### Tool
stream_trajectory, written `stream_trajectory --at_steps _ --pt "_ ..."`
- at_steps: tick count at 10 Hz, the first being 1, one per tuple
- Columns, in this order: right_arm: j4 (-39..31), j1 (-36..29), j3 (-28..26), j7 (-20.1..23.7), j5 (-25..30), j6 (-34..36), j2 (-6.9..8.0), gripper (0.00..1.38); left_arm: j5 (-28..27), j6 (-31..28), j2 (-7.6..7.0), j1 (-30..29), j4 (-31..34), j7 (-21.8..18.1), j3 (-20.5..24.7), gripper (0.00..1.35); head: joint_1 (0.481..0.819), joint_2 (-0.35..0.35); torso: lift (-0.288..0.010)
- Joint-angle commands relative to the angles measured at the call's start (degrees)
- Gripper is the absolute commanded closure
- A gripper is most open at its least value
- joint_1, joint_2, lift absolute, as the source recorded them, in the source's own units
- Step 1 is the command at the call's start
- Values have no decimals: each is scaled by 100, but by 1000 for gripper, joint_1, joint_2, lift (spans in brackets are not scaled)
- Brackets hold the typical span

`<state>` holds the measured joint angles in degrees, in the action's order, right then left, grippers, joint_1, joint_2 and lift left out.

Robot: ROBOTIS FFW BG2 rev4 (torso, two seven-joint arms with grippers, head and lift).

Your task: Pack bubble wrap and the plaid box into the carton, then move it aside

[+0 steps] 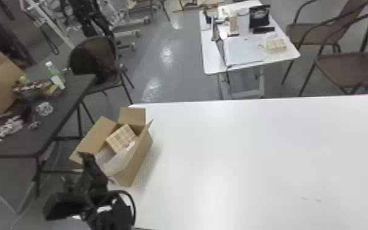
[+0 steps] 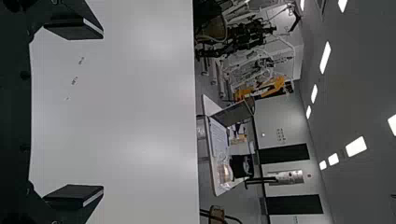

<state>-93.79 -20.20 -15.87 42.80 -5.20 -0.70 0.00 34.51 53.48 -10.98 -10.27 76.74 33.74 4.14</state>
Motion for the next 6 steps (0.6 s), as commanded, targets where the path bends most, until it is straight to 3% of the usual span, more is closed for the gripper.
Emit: stream_trajectory --at_steps 1,2,3,4,6 --pt "-193 -142 -47 -44 -16 0 5 127 -981 -637 -370 -669 1423 1 228 171 695 350 -27" --pt "-298 -186 -56 -105 -7 -44 5 127 -1500 -1420 -475 -1179 2346 -263 316 167 695 350 -27" --pt "-403 -248 -47 -211 19 -273 5 127 -1755 -1885 -440 -1513 2820 -729 202 168 695 345 -27" --pt "-439 -344 -47 -325 -7 -527 5 127 -1930 -1938 -255 -1566 2847 -1247 -1 173 695 310 -27" --pt "-456 -749 111 -729 1 -1125 5 128 -2572 -2299 465 -1759 2653 -2952 219 177 695 170 -27"
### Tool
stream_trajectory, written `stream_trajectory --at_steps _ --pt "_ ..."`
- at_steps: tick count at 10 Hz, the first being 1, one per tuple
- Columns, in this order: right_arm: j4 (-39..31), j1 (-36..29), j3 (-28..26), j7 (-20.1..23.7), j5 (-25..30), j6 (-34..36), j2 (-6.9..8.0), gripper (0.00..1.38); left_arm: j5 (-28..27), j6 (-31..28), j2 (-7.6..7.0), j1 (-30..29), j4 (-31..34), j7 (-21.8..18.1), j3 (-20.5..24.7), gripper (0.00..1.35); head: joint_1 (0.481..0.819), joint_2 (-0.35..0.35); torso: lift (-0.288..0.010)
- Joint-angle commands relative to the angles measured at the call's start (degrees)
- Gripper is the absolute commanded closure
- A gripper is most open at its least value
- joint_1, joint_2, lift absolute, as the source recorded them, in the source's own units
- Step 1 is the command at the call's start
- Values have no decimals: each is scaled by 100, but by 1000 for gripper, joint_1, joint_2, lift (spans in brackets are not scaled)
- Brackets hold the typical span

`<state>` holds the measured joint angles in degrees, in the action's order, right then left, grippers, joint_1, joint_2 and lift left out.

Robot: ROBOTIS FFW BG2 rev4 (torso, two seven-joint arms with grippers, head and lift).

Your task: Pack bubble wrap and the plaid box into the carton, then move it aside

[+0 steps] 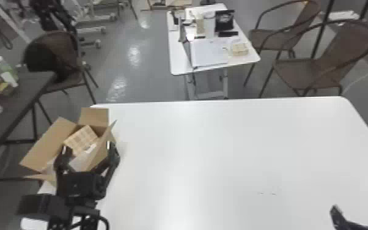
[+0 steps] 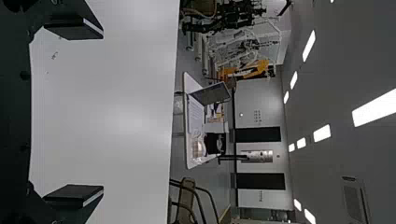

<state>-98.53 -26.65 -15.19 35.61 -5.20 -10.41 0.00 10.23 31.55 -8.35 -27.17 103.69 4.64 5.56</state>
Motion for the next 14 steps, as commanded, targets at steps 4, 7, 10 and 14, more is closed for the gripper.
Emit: stream_trajectory --at_steps 4,7,10,14 --pt "484 -640 7 -300 72 -1323 5 128 -654 -272 616 -877 -306 -1273 411 177 695 88 -24" --pt "590 -745 42 -458 11 -1446 5 128 -540 -228 581 -825 -490 -1282 323 177 695 46 -17" --pt "607 -719 42 -458 -16 -1446 5 128 -434 -237 466 -772 -578 -1282 244 177 695 47 -8" --pt "634 -684 51 -458 -42 -1437 5 128 -302 -175 414 -763 -728 -1282 191 177 695 44 5"
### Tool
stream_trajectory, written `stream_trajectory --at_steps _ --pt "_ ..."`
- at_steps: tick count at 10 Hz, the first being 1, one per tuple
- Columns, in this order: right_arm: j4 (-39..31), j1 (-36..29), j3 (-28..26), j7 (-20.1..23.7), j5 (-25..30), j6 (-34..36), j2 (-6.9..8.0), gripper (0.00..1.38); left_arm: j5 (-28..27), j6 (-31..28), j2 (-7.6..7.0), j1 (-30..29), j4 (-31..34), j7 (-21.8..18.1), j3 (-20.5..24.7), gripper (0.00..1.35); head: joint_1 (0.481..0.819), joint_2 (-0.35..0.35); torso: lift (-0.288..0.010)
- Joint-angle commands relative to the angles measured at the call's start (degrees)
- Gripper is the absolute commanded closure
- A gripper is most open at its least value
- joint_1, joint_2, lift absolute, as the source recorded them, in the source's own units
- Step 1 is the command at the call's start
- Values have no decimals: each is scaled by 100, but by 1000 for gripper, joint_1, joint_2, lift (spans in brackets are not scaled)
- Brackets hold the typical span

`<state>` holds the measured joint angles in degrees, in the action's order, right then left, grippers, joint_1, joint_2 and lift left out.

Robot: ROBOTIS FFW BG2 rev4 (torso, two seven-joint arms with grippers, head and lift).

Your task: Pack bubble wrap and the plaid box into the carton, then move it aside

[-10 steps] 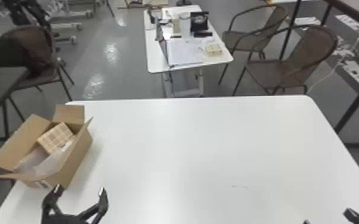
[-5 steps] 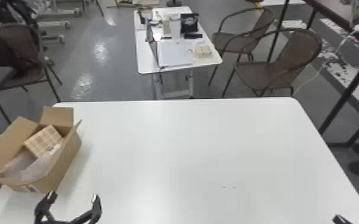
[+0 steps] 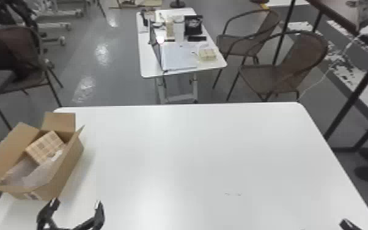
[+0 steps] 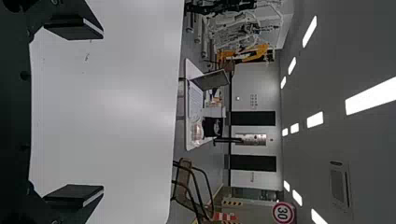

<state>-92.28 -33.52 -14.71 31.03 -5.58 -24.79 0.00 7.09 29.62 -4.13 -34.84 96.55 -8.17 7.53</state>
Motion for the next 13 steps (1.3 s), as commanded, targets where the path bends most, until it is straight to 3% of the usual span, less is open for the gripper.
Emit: stream_trajectory --at_steps 1,13 --pt "8 3 3 0 -4 0 5 128 11 9 -9 3 -31 0 -6 177 695 45 5" --pt "43 12 30 35 -127 71 5 128 275 -17 -132 38 -119 -26 -147 177 695 44 6"
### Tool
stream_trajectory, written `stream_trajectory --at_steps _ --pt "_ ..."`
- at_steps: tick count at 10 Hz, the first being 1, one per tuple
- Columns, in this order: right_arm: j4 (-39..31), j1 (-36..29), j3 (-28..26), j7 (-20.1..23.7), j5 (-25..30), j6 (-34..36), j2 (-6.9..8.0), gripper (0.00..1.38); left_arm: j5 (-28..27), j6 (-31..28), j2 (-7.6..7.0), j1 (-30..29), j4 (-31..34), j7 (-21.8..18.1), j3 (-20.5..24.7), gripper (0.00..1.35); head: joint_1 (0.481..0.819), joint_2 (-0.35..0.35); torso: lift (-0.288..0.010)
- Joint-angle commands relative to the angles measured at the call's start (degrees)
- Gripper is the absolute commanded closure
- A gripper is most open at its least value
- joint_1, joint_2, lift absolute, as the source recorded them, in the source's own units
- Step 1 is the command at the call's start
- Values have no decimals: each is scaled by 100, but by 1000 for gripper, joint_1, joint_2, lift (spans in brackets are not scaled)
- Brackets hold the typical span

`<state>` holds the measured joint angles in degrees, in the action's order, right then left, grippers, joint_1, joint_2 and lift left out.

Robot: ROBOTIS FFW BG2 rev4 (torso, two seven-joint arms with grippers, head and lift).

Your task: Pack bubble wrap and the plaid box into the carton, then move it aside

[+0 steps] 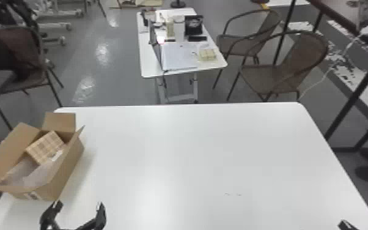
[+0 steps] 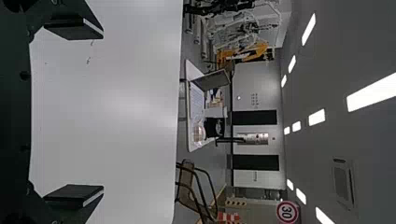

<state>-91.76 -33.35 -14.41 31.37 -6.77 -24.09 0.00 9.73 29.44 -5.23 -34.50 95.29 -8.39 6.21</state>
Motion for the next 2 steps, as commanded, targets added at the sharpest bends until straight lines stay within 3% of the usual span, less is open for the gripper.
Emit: stream_trajectory --at_steps 1,2 --pt "-35 -23 0 0 -17 1 5 128 73 0 -74 14 16 -5 -58 177 695 43 6" --pt "-35 -14 0 0 -52 1 5 128 90 0 -92 40 24 -5 -85 177 695 40 6"
